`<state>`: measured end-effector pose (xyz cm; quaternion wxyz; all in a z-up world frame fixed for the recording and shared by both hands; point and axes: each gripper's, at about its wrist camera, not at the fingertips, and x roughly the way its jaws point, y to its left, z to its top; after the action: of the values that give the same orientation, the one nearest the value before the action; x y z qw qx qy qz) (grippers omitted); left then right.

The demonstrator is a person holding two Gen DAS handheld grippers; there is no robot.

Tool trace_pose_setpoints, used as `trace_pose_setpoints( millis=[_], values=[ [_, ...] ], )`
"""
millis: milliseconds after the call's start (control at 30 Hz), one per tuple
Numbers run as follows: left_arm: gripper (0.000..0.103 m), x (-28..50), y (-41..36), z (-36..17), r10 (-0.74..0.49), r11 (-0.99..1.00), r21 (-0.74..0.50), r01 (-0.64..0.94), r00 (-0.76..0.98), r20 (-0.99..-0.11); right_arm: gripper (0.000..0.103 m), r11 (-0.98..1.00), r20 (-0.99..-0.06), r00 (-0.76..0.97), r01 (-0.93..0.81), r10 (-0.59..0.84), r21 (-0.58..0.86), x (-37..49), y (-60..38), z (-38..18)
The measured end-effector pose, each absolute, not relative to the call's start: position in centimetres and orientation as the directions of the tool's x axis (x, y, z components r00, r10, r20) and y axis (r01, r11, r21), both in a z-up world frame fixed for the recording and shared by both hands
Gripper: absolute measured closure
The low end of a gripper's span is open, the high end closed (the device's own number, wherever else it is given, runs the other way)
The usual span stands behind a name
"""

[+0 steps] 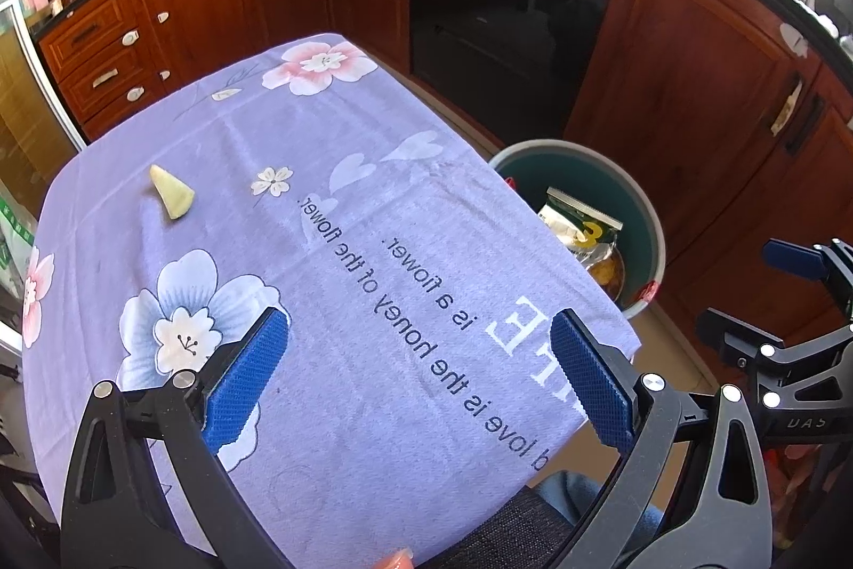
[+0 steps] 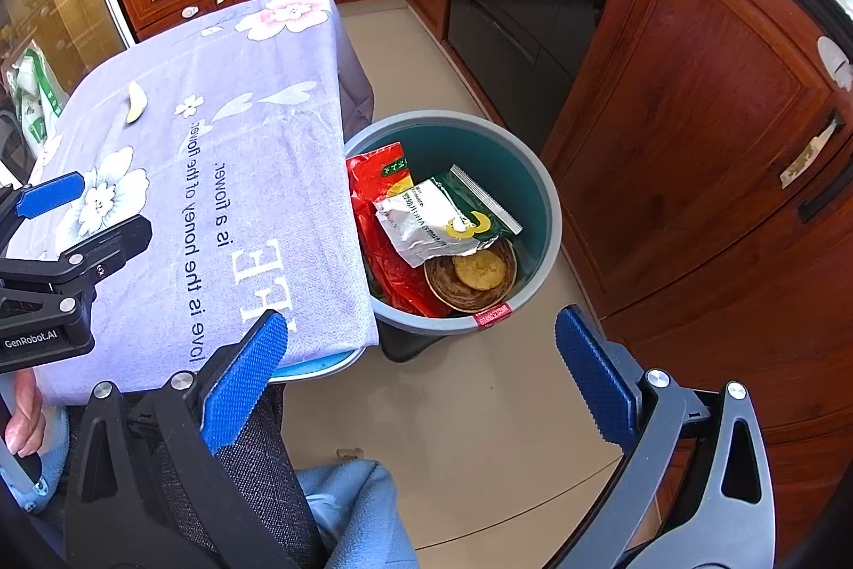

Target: Collect trash

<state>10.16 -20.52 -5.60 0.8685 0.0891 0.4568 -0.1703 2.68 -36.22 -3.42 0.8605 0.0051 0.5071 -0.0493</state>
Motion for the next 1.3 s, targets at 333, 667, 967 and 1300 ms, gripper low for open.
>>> trace_pose_setpoints(
  millis=[333, 667, 967, 1300],
  values=[
    [0.004, 10.2, -20.3, -5.7, -0.212, 0.928, 0.0, 0.374, 0.526, -0.824, 0.006, 0.995, -0.875, 0.476, 0.085, -0.085, -0.05, 3.0, -35.9, -3.4],
    [0.004, 10.2, -20.3, -6.0, -0.211, 0.926, 0.0, 0.377, 0.52, -0.828, 0.006, 0.996, -0.879, 0.47, 0.076, -0.083, -0.053, 3.2, -35.6, -3.4],
    [0.004, 10.3, -20.1, -6.3, -0.212, 0.927, -0.006, 0.376, 0.509, -0.834, 0.006, 0.996, -0.882, 0.463, 0.075, -0.085, -0.057, 3.5, -35.4, -3.5],
    [0.004, 10.5, -19.7, -6.5, -0.204, 0.932, -0.006, 0.362, 0.512, -0.834, 0.006, 0.995, -0.887, 0.454, 0.073, -0.088, -0.061, 3.7, -35.2, -3.7]
  ],
)
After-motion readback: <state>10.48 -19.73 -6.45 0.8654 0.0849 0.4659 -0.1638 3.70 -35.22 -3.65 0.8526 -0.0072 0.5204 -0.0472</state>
